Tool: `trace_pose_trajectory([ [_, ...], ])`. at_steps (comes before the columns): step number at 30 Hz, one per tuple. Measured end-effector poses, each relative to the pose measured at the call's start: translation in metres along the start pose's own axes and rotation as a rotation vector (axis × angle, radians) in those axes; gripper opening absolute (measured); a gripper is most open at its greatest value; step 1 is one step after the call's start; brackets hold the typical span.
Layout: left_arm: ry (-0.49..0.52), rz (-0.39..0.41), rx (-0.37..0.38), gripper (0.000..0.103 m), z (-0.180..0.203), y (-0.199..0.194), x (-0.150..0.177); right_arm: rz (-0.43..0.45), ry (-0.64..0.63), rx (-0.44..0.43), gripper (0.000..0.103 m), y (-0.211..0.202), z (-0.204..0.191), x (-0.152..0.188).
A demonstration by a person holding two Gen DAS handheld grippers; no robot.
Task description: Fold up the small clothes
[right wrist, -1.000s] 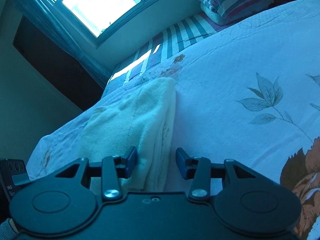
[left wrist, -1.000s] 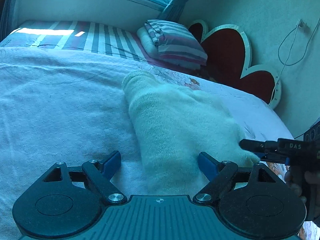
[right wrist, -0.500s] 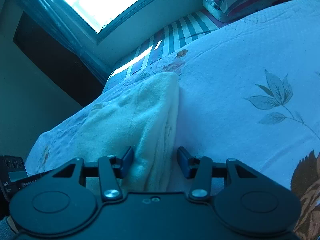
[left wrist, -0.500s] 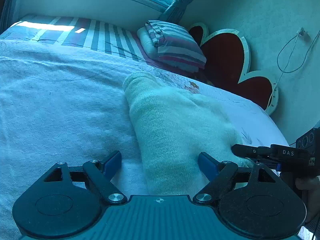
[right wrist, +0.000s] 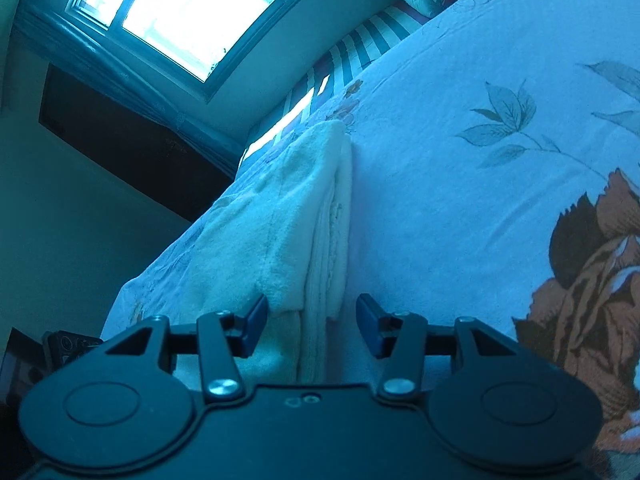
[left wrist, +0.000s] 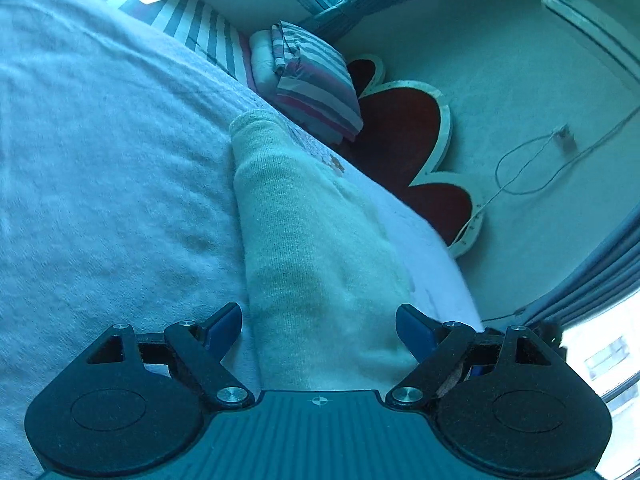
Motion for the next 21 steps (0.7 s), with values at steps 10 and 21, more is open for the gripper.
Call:
trace_pose_trajectory([
  [10, -0.034, -0.006, 0.037, 0.070, -0.006, 0.017, -0.007, 0.006, 0.042, -0.090, 0.059, 0.001, 0.005, -0.007],
  [21, -0.012, -0.017, 0.014, 0.065, -0.011, 0.024, -0.018, -0.027, -0.020, -0.109, 0.059, 0.015, -0.003, -0.008],
])
Point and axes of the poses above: each gripper's, at about its wrist camera, not at the fingertips, and y roughly the way its jaws point, z to its right, x to its underside, the point moved 10 cm from there along y, roughly the way its jaws point, and after that the axes turned 6 degrees about -z, right-handed, at the moved point
